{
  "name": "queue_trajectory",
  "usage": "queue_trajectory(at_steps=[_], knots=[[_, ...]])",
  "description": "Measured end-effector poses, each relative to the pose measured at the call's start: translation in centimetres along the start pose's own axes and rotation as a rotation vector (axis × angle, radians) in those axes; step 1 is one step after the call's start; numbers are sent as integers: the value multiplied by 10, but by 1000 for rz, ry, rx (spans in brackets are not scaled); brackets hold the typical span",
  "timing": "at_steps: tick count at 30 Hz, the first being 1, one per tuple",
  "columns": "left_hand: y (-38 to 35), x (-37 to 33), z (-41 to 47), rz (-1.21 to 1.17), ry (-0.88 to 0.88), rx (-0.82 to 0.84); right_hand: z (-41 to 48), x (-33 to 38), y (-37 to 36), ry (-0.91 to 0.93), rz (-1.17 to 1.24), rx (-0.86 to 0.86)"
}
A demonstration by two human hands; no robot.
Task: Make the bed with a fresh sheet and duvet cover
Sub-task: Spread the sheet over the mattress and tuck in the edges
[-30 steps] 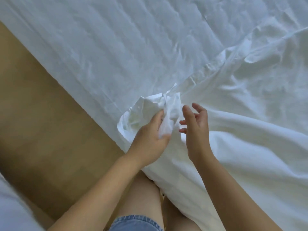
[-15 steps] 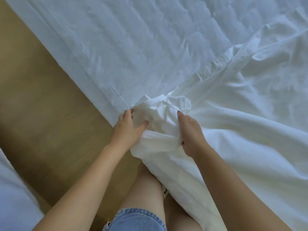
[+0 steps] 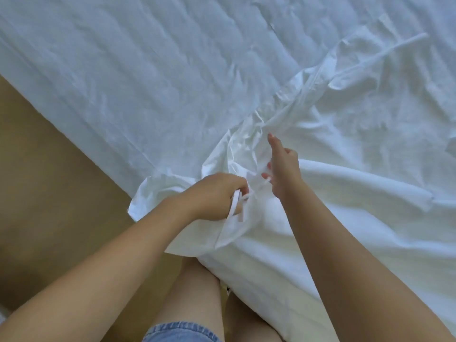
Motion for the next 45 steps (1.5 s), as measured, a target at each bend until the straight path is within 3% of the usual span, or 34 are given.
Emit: queue_trajectory(at_steps=[3,7,10,12,15,17,24,27,30,31,33,36,38,40,43,45], knots=[[-6,-12,-3,43,-57,118,17,15,-19,70,-136,32],[18,-3,7,-16,23,138,32,16,-40,67,-280,52],[28,7,20,-205,130,164,30,19,-38,82,-263,68],[42,22,40,-334,200,-10,23,19,-27,115,-203,93],[64,45,79,-299,289,-354,12,9,-1,106,-127,133],[69,39,107,-245,271,-429,9,2,15,88,-92,141],[66,-20,150,81,43,-519,28,16,44,106,162,134],[51,-59,129,243,-257,-629,35,44,58,163,292,92],[21,-92,104,252,-608,-525,35,71,70,182,302,77],[14,-95,103,228,-630,-468,35,73,80,167,261,4],[15,-89,110,66,-456,-363,31,72,100,179,232,-153],[26,-77,136,-419,-111,-271,9,64,122,361,207,-322],[28,-89,159,-737,19,-175,-18,50,114,481,-18,-287],[21,-113,183,-901,25,-120,-39,18,99,432,-258,-133],[-13,-136,206,-752,118,-99,-57,-29,109,282,-362,51],[-46,-156,204,-511,39,-53,-60,-33,140,292,-109,78]])
Point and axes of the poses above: each hand's wrist, its own z-axis towards the middle knuckle, its own y-axis out of the back of the hand, x = y × z, the point moved 7 cm from there along z, towards the middle knuckle, and after that the axes turned 7 degrees about -y, right-handed, at the moved point
